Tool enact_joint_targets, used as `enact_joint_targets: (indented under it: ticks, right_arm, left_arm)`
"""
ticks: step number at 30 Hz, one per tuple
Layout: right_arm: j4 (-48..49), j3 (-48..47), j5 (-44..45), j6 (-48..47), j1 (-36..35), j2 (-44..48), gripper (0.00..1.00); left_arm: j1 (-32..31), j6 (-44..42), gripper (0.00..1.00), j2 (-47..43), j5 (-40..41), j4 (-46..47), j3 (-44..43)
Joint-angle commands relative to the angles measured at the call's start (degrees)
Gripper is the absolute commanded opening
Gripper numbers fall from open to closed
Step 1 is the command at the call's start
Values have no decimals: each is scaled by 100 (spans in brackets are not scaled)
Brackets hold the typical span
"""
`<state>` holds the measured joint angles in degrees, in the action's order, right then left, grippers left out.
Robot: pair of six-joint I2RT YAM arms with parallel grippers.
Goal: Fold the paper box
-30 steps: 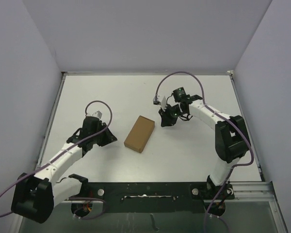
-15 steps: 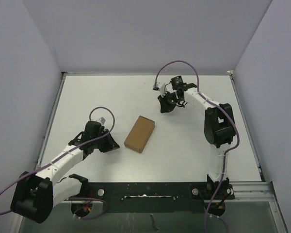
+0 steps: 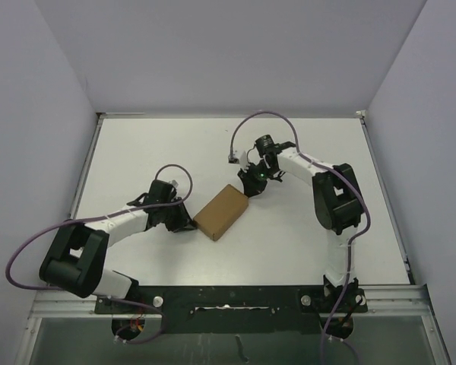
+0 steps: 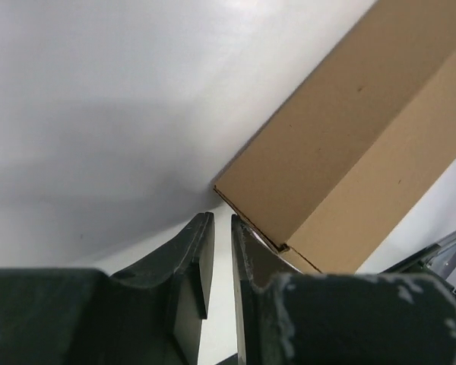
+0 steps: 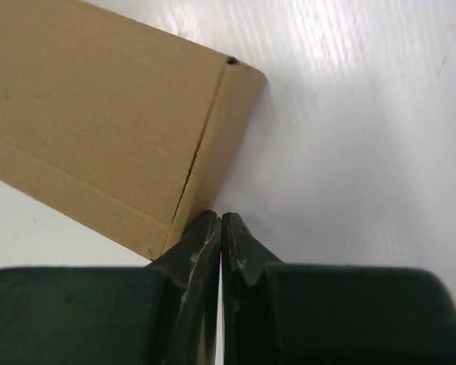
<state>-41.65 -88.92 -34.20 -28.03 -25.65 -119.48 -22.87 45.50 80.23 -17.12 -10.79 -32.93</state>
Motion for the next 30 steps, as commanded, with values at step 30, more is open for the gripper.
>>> enact_joint_targets:
  ticks: [30]
  right_arm:
    - [-104,1500,-684,-64,1576,3197,27]
  left_arm:
    - [647,-1991,29,457,-250,-777,-2669]
